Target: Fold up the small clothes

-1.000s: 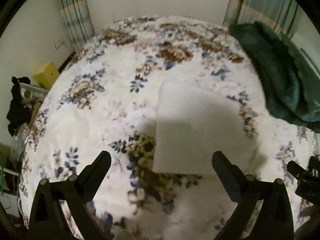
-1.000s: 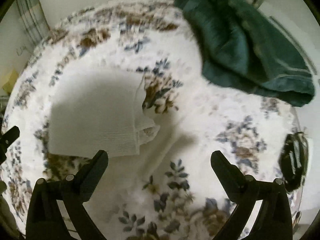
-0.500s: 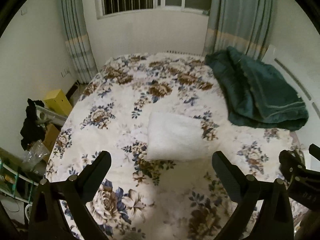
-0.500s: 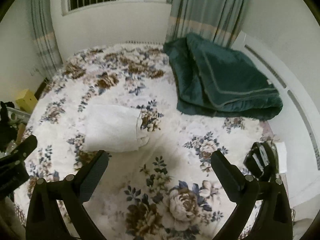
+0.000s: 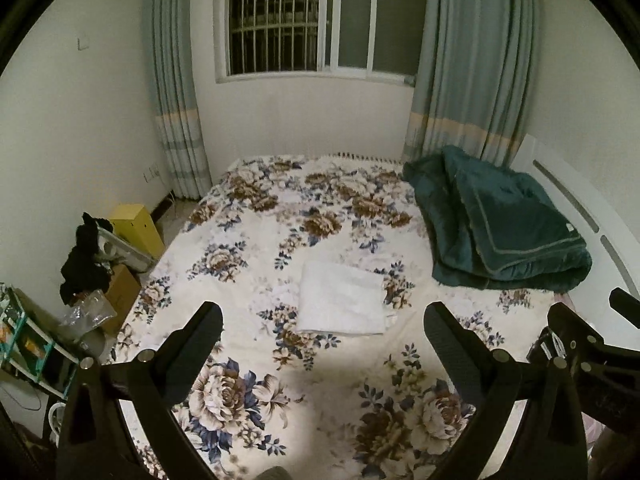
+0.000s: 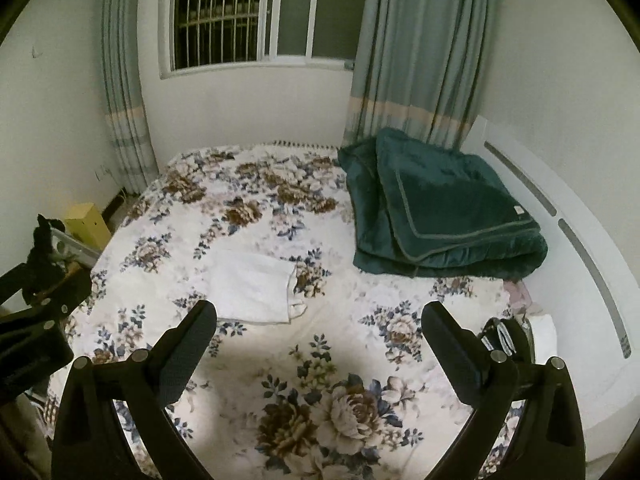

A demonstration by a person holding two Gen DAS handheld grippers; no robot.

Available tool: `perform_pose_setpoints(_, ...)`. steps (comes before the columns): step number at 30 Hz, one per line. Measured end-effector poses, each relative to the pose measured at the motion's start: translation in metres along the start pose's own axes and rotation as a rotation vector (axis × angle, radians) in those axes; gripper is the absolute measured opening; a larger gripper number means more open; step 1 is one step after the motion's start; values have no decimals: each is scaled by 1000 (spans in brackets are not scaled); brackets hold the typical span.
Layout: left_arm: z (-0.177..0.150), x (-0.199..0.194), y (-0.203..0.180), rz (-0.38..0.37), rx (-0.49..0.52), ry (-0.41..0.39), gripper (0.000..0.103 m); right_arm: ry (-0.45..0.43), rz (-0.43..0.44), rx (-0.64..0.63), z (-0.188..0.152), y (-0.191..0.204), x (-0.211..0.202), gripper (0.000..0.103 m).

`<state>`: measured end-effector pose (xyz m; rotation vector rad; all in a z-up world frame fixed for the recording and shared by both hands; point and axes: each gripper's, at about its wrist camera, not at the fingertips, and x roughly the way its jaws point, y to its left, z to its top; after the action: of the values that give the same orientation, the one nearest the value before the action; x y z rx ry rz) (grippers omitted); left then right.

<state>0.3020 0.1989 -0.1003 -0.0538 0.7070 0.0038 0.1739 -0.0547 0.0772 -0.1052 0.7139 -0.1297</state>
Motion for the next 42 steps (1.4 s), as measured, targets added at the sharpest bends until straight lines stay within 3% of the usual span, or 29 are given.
perform_pose_setpoints(10, -3, -44, -4, 4, 7, -52, 103, -54, 10, -3, 0, -16, -61, 103)
perform_pose_setpoints(23, -5, -65, -12, 16, 17, -91, 103, -69, 35, -8, 3, -22, -75, 103)
perform_pose_setpoints(34, -13, -67, -12, 22, -1, -9, 103, -29, 63, -2, 1, -22, -80, 103)
perform_pose_setpoints(42, -14, -74, -13, 21, -3, -5, 103, -34, 60, -5, 3, -24, -85, 103)
